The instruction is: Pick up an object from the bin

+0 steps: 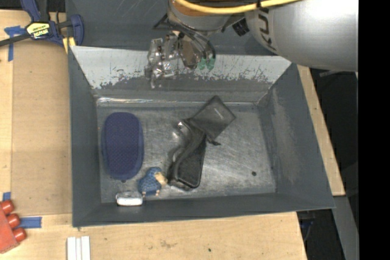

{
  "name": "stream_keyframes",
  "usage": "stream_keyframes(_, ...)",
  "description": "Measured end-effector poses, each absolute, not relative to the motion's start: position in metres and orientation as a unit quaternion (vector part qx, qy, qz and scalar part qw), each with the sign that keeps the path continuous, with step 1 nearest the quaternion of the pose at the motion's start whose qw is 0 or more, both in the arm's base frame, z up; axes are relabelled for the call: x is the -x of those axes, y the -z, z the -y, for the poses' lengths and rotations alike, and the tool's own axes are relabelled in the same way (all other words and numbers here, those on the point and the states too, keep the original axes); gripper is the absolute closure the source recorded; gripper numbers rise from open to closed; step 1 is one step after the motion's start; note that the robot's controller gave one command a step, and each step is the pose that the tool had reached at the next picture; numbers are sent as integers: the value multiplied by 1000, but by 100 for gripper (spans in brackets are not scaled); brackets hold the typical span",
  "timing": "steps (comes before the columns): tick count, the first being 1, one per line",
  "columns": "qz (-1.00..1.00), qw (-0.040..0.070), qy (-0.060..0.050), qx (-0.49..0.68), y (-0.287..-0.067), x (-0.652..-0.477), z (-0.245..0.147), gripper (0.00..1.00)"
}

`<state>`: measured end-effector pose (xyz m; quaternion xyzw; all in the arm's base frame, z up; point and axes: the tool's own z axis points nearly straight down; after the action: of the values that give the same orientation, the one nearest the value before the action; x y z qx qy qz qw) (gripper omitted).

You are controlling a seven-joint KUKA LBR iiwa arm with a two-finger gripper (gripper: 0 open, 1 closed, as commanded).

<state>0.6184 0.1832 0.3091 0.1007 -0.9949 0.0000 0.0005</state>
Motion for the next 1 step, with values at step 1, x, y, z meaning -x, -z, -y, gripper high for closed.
stream_keyframes(1, 1000, 3, -1, -18, -189, -565, -105, 100)
